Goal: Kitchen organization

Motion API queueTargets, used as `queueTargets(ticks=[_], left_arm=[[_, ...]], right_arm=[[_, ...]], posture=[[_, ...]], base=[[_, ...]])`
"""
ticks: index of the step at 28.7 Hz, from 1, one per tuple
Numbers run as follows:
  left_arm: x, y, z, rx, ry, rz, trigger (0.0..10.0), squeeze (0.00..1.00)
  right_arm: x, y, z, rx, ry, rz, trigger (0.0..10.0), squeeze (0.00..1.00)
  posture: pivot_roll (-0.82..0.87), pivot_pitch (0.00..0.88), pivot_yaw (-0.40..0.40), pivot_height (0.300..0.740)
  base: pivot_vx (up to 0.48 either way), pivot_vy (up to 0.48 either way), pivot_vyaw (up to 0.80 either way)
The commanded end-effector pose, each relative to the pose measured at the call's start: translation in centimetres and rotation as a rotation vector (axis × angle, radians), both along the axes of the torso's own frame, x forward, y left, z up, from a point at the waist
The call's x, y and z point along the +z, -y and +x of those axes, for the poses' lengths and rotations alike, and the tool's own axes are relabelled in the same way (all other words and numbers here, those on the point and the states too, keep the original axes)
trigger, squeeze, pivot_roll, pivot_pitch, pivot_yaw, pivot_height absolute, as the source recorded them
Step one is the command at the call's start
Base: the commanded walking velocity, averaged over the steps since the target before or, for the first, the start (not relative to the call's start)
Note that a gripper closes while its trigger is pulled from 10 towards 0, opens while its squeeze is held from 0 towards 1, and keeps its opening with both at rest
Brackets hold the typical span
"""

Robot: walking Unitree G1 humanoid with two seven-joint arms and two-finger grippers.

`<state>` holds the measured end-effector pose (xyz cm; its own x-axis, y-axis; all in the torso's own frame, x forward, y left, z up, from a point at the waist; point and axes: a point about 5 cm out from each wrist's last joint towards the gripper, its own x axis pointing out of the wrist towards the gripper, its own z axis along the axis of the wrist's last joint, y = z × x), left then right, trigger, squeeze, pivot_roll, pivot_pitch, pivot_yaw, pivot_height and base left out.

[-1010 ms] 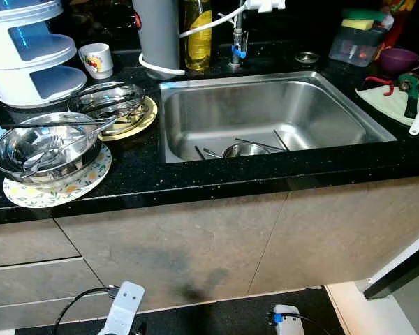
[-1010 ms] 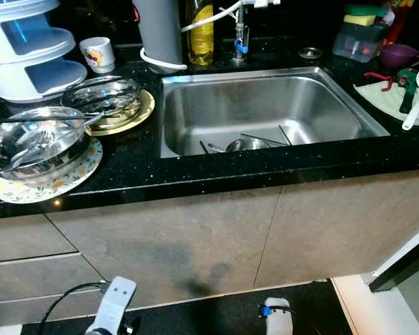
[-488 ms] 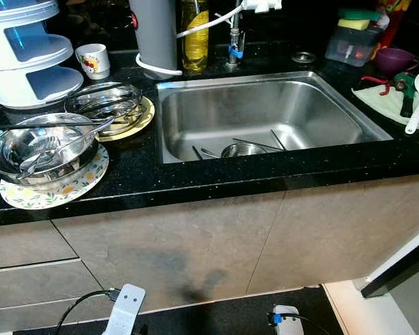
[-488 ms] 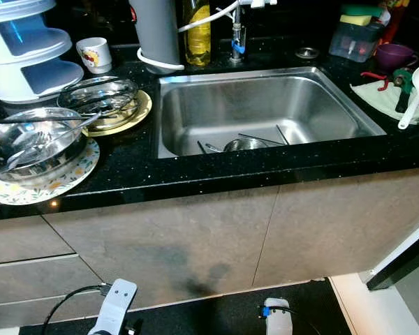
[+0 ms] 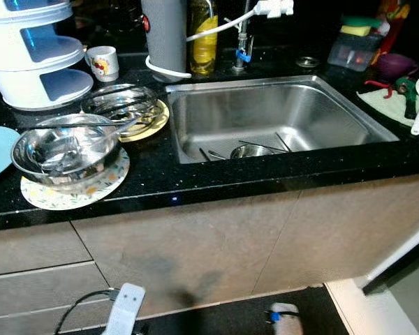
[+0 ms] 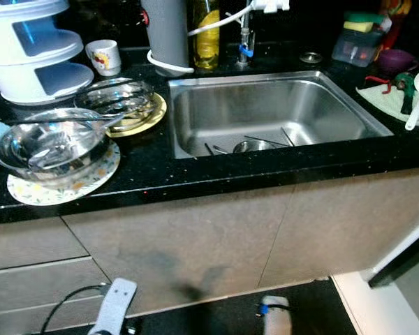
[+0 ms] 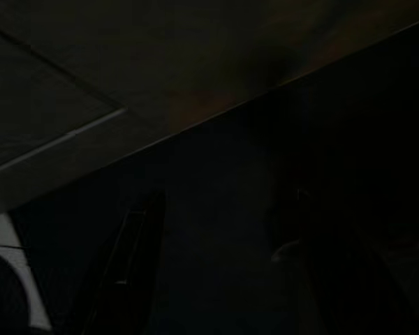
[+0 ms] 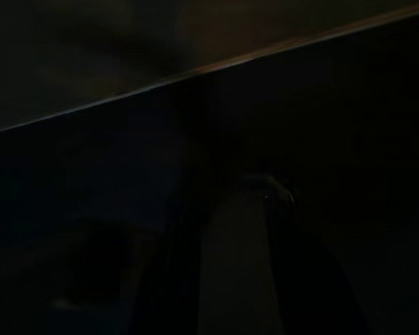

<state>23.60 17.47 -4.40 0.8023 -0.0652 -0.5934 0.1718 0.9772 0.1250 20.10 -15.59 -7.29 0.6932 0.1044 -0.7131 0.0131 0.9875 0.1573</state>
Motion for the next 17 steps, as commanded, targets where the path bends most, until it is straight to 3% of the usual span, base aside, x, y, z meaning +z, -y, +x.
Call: queueTargets(ticks=[1, 17], left_arm=[[-0.61, -0.25, -0.85, 0.0, -0.032, 0.007, 10.0, 0.0], [-0.5, -0.5, -0.65, -0.002, -0.03, 0.011, 10.0, 0.0]], right_arm=[[-0.33, 0.57, -0.59, -0.011, -0.022, -0.013, 10.0, 0.0], [-0.34, 0.36, -0.58, -0.008, -0.022, -0.01, 10.0, 0.0]], posture=[[-0.05, 0.184, 0.002, 0.74], [-0.05, 0.184, 0.003, 0.74]], base=[[0.0, 0.465, 0.0], [0.0, 0.474, 0.0]])
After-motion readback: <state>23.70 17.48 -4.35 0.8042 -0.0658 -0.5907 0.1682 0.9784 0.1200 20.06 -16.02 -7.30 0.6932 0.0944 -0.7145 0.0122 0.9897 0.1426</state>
